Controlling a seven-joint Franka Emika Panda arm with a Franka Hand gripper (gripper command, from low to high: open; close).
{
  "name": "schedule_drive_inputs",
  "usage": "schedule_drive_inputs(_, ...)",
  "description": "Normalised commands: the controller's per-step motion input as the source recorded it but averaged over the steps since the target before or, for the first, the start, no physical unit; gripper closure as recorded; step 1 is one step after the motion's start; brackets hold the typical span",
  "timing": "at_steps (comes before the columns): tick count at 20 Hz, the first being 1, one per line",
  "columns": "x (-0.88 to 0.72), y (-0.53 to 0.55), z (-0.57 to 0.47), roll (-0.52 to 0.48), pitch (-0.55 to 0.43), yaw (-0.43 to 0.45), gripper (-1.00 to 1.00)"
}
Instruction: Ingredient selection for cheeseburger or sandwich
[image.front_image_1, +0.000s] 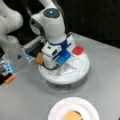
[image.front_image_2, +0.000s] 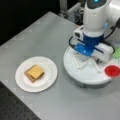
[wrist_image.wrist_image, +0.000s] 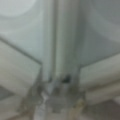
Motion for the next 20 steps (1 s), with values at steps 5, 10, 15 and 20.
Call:
schedule_drive_inputs(5, -0.16, 0.01, -0.18, -0.142, -0.155, 0.318, -1.00)
schedule_drive_inputs(10, -0.20, -0.01, -0.19, -0.160, -0.164, 0.336, -1.00)
schedule_drive_inputs(15, -0.22, -0.07, -0.19, -0.135, -0.160, 0.364, -1.00)
schedule_drive_inputs(20, -0.21, -0.16, -0.16, -0.094, -0.149, 0.477, -1.00)
